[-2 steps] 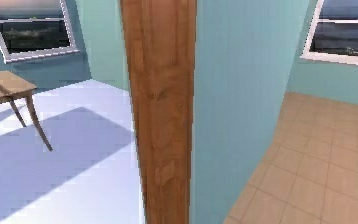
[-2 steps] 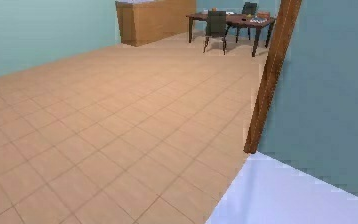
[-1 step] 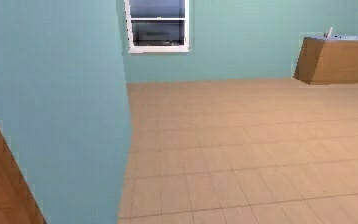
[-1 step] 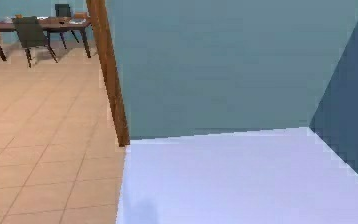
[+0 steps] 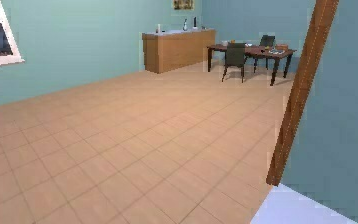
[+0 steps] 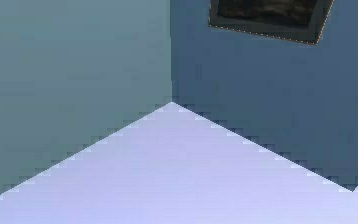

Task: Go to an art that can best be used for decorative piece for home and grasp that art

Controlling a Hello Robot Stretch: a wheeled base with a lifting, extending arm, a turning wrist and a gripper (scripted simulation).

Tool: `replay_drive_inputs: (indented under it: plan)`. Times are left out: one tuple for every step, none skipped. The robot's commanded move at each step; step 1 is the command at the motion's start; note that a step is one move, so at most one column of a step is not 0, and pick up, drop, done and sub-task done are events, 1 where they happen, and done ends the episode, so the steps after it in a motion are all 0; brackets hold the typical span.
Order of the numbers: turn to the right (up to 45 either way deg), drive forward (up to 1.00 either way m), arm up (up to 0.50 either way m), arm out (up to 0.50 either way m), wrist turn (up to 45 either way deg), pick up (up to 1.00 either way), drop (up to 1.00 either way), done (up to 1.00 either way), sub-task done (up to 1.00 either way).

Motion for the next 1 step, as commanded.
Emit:
replay_drive_inputs:
  plan:
    - [3.0, 0.0, 0.0, 0.0, 0.0, 0.0, 0.0, 0.0, 0.0]
